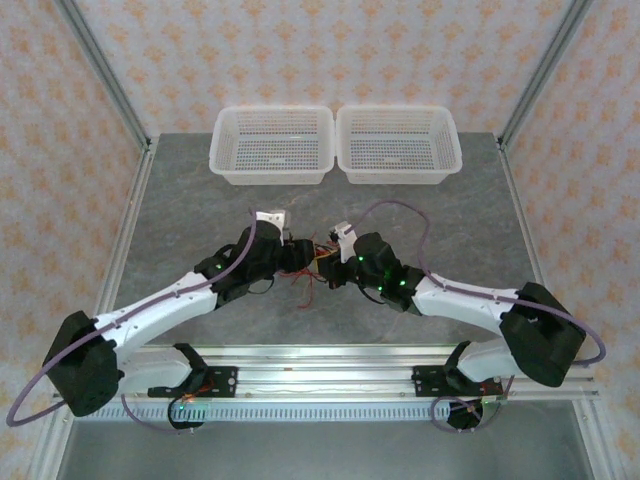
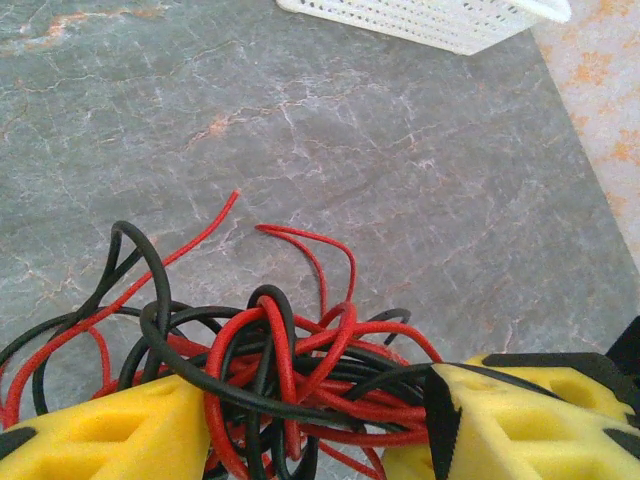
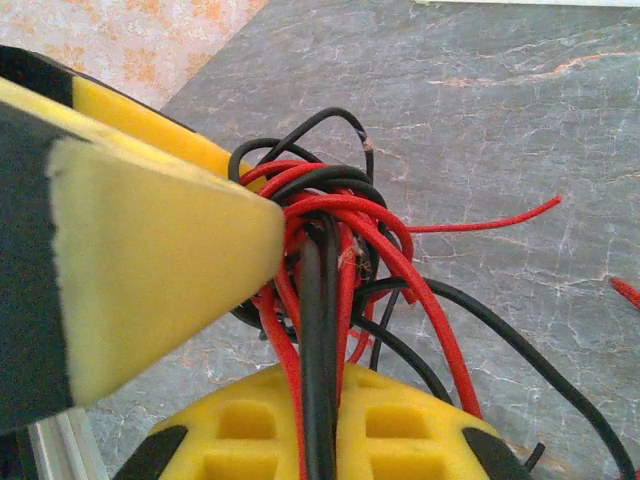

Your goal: Untangle the cables

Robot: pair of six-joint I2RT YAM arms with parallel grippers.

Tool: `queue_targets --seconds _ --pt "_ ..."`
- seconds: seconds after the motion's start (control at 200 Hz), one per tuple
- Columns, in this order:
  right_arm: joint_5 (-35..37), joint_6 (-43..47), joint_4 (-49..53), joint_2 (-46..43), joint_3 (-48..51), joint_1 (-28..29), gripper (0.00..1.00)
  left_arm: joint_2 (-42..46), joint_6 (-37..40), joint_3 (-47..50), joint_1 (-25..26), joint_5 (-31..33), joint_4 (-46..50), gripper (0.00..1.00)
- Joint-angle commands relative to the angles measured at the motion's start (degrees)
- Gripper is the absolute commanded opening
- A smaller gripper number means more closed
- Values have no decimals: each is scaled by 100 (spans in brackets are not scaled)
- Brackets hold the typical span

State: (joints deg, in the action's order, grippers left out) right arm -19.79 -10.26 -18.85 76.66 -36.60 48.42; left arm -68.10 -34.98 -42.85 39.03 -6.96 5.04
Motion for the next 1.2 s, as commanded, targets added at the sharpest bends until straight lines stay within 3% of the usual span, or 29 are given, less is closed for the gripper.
queue_targets --seconds 0.0,0.165,0.265,0.781,1.196 --pt "-85 41 -233 -24 -194 -19 0 -177 106 -113 13 477 -75 56" --pt "-86 -10 -274 -103 -186 -21 0 -492 95 -22 -13 1162 150 51" --pt "-108 -65 -319 -158 -164 -23 0 -720 12 37 -131 1241 123 47" --pt "492 -432 -732 -486 143 -25 0 -1349 -536 896 -317 419 -1039 43" --pt "1364 -846 -1424 -580 517 -18 0 -998 -931 1074 132 222 -1354 44"
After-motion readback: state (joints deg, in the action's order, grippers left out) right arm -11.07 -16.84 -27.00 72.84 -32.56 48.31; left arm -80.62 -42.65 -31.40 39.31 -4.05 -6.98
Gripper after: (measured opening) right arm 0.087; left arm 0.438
